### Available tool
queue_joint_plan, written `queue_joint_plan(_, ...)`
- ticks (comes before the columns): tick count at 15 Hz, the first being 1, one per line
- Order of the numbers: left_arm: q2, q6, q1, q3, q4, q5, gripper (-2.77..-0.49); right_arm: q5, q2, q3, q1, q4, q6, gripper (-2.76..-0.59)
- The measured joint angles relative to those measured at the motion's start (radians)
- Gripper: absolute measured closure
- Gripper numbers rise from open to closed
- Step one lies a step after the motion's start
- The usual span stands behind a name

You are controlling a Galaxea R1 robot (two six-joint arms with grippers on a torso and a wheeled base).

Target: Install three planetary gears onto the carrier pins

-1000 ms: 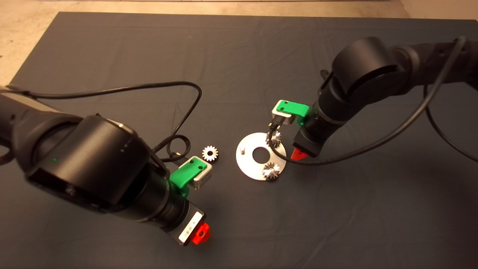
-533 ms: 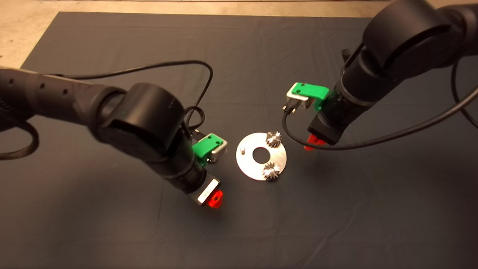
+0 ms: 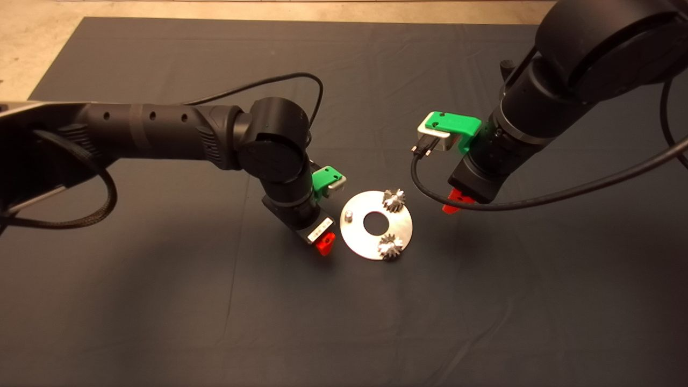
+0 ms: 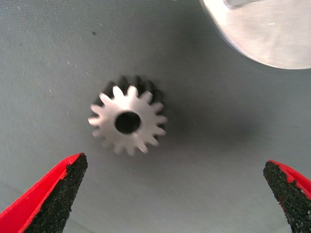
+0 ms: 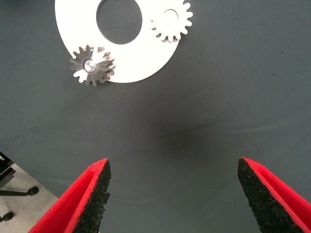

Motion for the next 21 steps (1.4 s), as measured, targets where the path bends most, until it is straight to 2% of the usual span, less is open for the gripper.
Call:
queue_joint_plan(3, 0.006, 0.059, 0.01, -0.054, 0.03, 0.0, -2.64, 0.0, 0.0, 0.0, 0.007, 0.003, 0.0, -1.91)
queue_joint_plan(7, 0.01, 0.091, 0.011, -0.07, 0.049, 0.0, -2.64, 0.0, 0.0, 0.0, 0.007, 0.004, 0.0, -1.91)
queue_joint_plan(9, 0.007, 0.097, 0.011, -0.074, 0.053, 0.0, -2.56, 0.0, 0.0, 0.0, 0.007, 0.004, 0.0, -1.91)
queue_joint_plan(17, -0.016, 0.106, 0.011, -0.072, 0.056, 0.0, -2.56, 0.0, -0.003, 0.0, 0.007, 0.004, 0.0, -1.91)
queue_joint_plan(21, -0.023, 0.105, 0.022, -0.067, 0.056, 0.0, -2.56, 0.0, -0.006, 0.0, 0.008, 0.004, 0.0, -1.91)
